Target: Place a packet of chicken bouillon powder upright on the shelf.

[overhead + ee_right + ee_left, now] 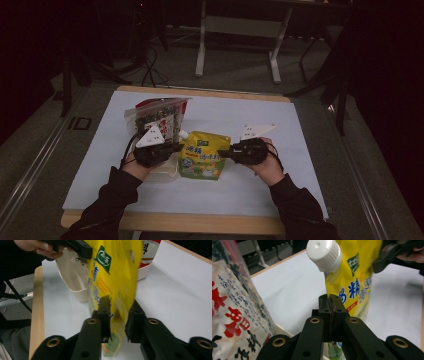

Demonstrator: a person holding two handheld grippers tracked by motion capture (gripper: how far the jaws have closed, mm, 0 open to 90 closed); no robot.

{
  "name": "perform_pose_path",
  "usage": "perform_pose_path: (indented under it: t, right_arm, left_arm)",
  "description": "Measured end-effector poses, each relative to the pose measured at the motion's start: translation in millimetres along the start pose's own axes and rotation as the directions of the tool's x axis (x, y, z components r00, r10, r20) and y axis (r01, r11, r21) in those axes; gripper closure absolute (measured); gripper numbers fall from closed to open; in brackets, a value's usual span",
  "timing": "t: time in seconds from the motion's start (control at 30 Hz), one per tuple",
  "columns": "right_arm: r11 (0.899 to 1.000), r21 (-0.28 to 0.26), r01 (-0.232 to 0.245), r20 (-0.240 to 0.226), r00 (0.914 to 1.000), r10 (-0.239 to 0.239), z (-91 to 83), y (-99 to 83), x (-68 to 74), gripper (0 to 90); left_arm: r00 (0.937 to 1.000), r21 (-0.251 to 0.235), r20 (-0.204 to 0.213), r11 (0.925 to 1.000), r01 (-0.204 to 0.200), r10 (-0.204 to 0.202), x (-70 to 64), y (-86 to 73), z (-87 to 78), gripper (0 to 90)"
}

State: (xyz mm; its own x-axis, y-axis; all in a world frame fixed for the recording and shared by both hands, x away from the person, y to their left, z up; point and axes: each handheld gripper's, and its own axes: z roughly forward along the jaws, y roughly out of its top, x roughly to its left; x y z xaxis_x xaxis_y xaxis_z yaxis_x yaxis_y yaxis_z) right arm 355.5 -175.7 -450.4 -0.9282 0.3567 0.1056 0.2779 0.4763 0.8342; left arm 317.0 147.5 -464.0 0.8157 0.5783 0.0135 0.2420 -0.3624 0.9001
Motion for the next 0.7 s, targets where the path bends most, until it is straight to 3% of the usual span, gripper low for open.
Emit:
perform_pose_path:
  t: [0.17,0.27,0.37,0.53,0.63,0.7]
  right_arm:
    - [1.000,0.009,0.014,-0.022,0.9997,-0.014,6.6,-0.4,-1.7,75.1]
    - [1.000,0.021,0.013,-0.032,0.9994,-0.012,12.3,-0.9,-1.4,84.1]
    - [0.999,0.031,0.041,-0.038,0.9985,-0.040,12.0,1.1,1.8,89.4]
    - [0.996,0.045,0.074,-0.037,0.9967,-0.072,5.6,6.7,7.2,90.0]
    - [0.994,0.039,0.101,-0.042,0.9942,-0.099,-1.6,11.5,11.0,90.0]
    - [0.992,0.038,0.121,-0.033,0.9923,-0.119,-7.4,15.5,13.6,90.0]
  left_arm:
    - [0.9999,-0.015,0.012,0.9999,0.002,-0.002,-3.4,-2.2,-2.2,90.0]
    - [1.0000,-0.013,0.005,0.9999,0.000,0.000,-4.7,-1.2,-3.1,90.0]
    - [1.0000,-0.013,0.009,0.9999,0.004,-0.004,-4.4,-1.2,-3.5,90.0]
    - [0.9997,-0.024,0.022,0.9997,0.011,-0.010,-4.8,0.5,-5.0,89.8]
    - [0.9994,-0.046,0.032,0.9988,0.013,-0.011,-6.2,3.0,-6.6,83.1]
    - [0.9983,-0.065,0.055,0.9976,0.024,-0.021,-7.0,5.1,-7.9,73.3]
